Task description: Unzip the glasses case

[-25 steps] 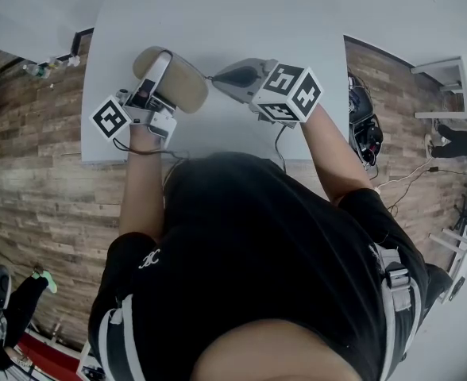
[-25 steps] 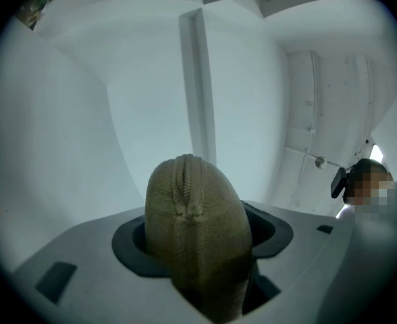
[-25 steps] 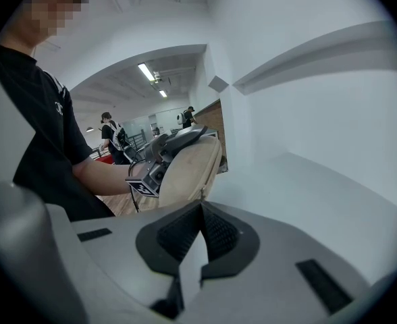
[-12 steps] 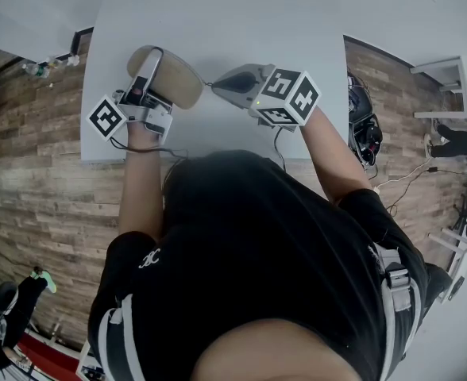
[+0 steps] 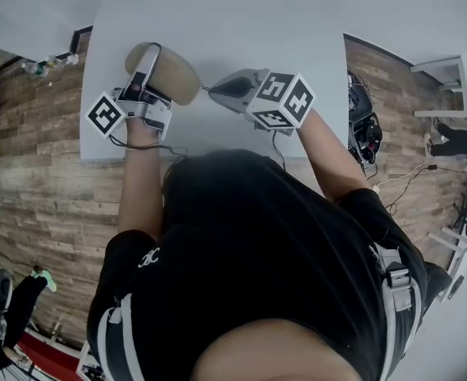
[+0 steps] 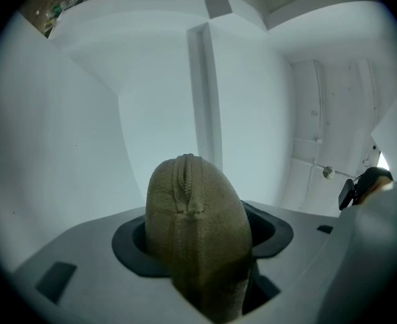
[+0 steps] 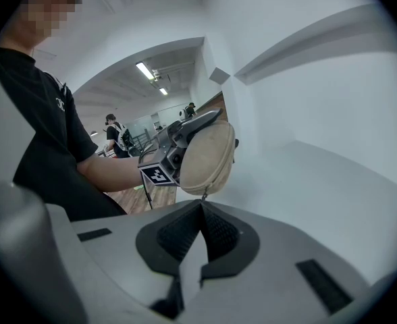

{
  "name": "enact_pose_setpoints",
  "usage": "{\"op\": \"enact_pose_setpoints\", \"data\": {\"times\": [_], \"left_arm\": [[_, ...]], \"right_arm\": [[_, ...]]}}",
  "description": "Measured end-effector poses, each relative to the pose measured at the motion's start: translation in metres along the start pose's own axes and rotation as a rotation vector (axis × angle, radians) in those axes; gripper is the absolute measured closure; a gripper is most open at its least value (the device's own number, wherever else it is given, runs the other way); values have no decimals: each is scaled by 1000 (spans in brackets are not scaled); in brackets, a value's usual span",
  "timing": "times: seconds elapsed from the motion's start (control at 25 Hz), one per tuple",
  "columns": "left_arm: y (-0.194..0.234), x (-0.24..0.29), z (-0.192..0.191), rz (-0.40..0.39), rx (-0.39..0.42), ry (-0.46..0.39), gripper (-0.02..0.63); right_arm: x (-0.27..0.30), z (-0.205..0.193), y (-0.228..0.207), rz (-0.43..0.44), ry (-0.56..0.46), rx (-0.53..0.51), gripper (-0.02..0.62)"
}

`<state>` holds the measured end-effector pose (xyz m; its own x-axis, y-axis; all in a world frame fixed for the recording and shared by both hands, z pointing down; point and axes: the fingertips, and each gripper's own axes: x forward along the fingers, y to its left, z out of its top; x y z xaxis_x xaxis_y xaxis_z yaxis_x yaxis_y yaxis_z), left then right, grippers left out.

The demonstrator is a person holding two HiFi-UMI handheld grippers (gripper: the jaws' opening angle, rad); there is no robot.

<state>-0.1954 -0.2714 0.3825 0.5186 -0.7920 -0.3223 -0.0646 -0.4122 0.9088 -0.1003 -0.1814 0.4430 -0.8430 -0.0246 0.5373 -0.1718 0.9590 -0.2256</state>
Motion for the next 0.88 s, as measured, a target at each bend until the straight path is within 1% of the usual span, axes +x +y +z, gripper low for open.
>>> {"op": "enact_pose_setpoints", "data": {"times": [0.12, 0.28, 0.52, 0.88], "left_arm": [[-1, 0, 3, 0, -5, -16, 313], [-1, 0, 4, 12, 20, -21, 313], [1, -1, 7, 14, 3, -52, 313], [-2, -2, 10, 4, -26, -92, 313]], "right_arm": [[3, 0, 4, 5, 4, -3, 581], [9, -4, 10, 0, 39, -45, 581], [14, -5, 19, 31, 41, -43, 581], [30, -2, 41, 75, 59, -75, 581]]}}
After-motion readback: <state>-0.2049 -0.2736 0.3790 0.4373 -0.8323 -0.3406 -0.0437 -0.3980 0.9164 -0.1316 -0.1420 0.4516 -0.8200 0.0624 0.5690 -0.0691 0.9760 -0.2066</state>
